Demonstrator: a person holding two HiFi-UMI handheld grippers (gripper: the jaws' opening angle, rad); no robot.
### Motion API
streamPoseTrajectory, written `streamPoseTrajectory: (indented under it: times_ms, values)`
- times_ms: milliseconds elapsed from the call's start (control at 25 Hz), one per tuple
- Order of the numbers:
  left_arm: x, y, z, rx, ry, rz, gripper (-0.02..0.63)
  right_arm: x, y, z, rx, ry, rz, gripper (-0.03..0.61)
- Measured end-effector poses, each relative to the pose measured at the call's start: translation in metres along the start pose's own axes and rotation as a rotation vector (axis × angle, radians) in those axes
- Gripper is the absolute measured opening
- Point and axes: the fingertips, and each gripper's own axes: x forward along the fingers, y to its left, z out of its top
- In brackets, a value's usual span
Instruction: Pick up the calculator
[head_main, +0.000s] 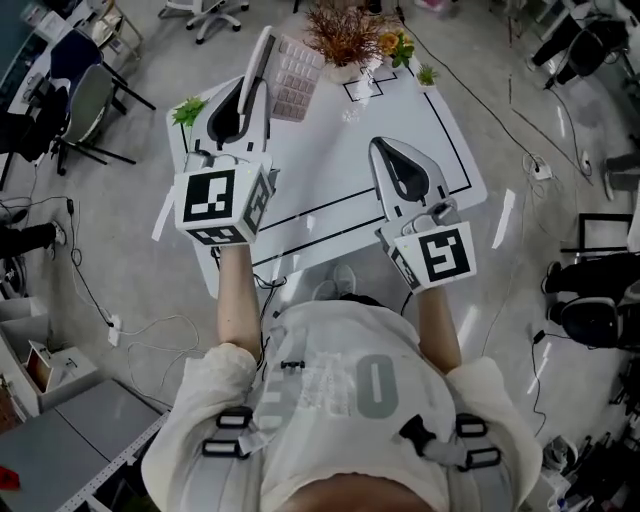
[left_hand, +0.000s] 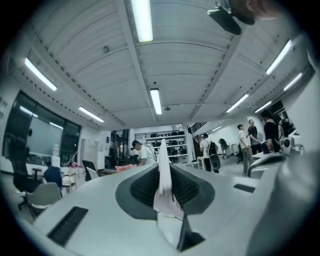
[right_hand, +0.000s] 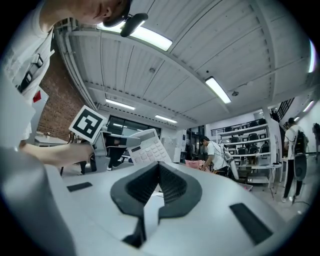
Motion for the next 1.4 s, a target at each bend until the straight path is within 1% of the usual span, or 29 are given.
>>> streamPoseTrajectory:
  times_ms: [120, 240, 320, 400, 440, 480, 640, 720, 800, 920, 1040, 1400]
  values:
    - [-0.016, -0.004, 0.007, 0.105, -0.033, 0.079, 0.072, 0.002, 0.000, 0.001, 0.003, 0.004, -0.014, 0.008]
    - [-0.034, -0.010, 0.015, 0.167, -0.068, 0.154, 0.072, 0.001, -0.002, 0.001, 0.004, 0.007, -0.035, 0.008]
    - [-0.046, -0.014, 0.020, 0.223, -0.101, 0.208, 0.072, -0.001, -0.006, 0.002, 0.006, 0.007, -0.059, 0.008]
    - [-0.056, -0.020, 0.019, 0.290, -0.124, 0.235, 0.072, -0.005, -0.010, 0.001, 0.011, 0.006, -0.087, 0.008]
    - [-0.060, -0.023, 0.016, 0.310, -0.126, 0.237, 0.072, -0.007, -0.011, -0.001, 0.014, 0.006, -0.100, 0.008]
    - [-0.065, -0.026, 0.013, 0.312, -0.125, 0.236, 0.072, -0.010, -0.011, -0.003, 0.017, 0.008, -0.111, 0.008]
    - [-0.077, -0.034, 0.003, 0.281, -0.124, 0.224, 0.067, -0.021, -0.011, -0.010, 0.033, 0.015, -0.148, 0.008]
    - [-0.076, -0.036, -0.004, 0.273, -0.099, 0.211, 0.063, -0.024, -0.012, -0.013, 0.044, 0.013, -0.159, 0.008]
    - [-0.072, -0.037, -0.017, 0.220, -0.073, 0.197, 0.060, -0.025, -0.016, -0.016, 0.044, 0.012, -0.168, 0.008]
    - [-0.067, -0.037, -0.028, 0.158, -0.070, 0.203, 0.059, -0.025, -0.019, -0.022, 0.035, 0.026, -0.175, 0.006]
    - [-0.069, -0.040, -0.028, 0.164, -0.066, 0.200, 0.059, -0.028, -0.020, -0.026, 0.040, 0.036, -0.174, 0.006]
    - [-0.071, -0.045, -0.016, 0.169, -0.094, 0.199, 0.060, -0.036, -0.029, -0.021, 0.034, 0.021, -0.192, 0.006]
